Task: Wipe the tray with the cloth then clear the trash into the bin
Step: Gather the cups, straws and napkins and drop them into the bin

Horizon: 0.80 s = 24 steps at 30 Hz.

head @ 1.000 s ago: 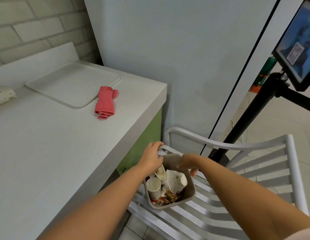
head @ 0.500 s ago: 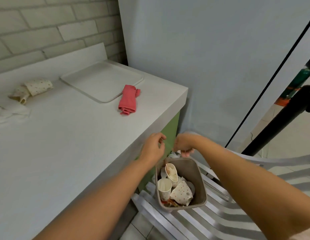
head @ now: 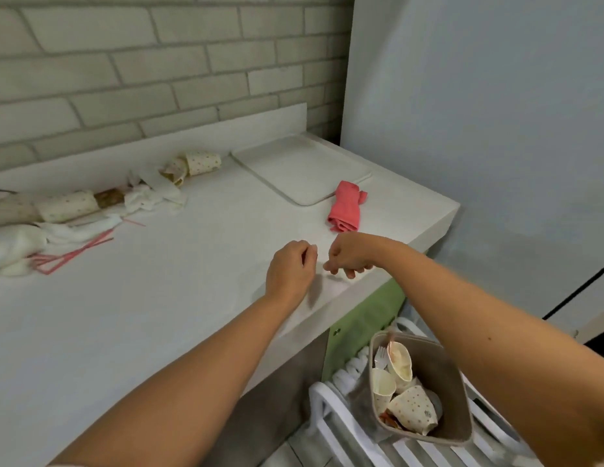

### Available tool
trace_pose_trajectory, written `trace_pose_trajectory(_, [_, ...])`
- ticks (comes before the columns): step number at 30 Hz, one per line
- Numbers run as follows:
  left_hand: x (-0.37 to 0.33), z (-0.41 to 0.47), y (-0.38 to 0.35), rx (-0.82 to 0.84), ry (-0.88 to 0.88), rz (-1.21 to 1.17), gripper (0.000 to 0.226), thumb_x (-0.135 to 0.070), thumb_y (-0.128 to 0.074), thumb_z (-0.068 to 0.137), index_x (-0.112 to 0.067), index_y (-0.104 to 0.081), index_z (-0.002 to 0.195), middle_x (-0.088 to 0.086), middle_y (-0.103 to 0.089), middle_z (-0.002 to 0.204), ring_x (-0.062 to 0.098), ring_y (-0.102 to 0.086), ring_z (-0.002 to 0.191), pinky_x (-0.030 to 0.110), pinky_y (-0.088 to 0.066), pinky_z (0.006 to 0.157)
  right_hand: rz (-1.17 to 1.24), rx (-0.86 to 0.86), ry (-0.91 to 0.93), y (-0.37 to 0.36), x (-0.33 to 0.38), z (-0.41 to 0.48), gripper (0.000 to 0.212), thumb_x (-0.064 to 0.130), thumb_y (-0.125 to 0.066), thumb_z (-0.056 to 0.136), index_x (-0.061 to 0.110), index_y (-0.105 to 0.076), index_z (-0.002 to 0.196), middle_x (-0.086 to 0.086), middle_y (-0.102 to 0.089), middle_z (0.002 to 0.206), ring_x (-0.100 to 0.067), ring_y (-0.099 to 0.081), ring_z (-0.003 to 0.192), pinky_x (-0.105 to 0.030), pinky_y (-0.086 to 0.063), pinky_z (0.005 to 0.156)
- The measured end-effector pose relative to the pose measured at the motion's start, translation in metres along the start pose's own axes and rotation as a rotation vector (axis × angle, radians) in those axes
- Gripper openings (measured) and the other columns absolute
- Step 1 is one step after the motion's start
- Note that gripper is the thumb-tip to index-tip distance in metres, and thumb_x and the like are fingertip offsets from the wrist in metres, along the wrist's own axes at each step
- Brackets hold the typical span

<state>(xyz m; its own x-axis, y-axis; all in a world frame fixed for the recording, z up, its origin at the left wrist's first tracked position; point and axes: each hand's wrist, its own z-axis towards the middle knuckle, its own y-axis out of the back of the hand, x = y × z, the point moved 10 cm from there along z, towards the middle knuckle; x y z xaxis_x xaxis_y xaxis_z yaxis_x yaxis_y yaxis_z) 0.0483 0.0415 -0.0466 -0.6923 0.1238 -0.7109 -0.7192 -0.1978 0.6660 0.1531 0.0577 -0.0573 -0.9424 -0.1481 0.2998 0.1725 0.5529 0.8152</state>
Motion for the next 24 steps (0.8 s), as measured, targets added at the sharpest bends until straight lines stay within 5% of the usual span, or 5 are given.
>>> trace_pose_trajectory(10, [0.139,-0.006,0.141,-0.119,0.243,0.26,0.023,-0.016,-0.05,0.093,-0.014,-0.058,0.114,0.006,-0.043,0.125,0.023,-0.044,0.115,0.034,-0.039,0.099,0.044,0.001,0.216,-0.02,0.165,0.045,0.032,0.029,-0.056,0.092,0.017,-0.057,0.121,-0.001,-0.052,0.102,-0.017,-0.051,0.08,-0.022,-0.045,0.063])
trace_pose_trajectory(13, [0.174,-0.011,0.179,-0.14,0.296,0.34,0.026,-0.016,-0.048,0.094,-0.015,-0.059,0.117,0.006,-0.043,0.127,0.024,-0.043,0.116,0.033,-0.036,0.098,0.011,0.001,0.279,-0.029,0.21,0.056,0.034,0.029,-0.056,0.092,0.017,-0.057,0.124,0.0,-0.052,0.103,-0.012,-0.048,0.067,-0.021,-0.043,0.063])
trace_pose_trajectory(18, [0.23,-0.01,0.236,-0.145,0.355,0.449,0.03,-0.013,-0.048,0.094,-0.013,-0.057,0.123,0.007,-0.043,0.131,0.025,-0.041,0.12,0.034,-0.036,0.1,-0.089,0.023,0.325,-0.045,0.272,0.075,0.035,0.034,-0.057,0.091,0.021,-0.058,0.123,-0.006,-0.056,0.119,-0.027,-0.059,0.108,-0.031,-0.049,0.087])
trace_pose_trajectory(24, [0.278,0.011,0.28,-0.123,0.369,0.565,0.033,-0.014,-0.047,0.095,-0.008,-0.054,0.127,0.011,-0.047,0.132,0.03,-0.041,0.122,0.037,-0.039,0.1,-0.11,0.019,0.332,-0.05,0.311,0.095,0.033,0.034,-0.057,0.09,0.02,-0.06,0.121,-0.006,-0.056,0.123,-0.028,-0.058,0.111,-0.032,-0.048,0.092])
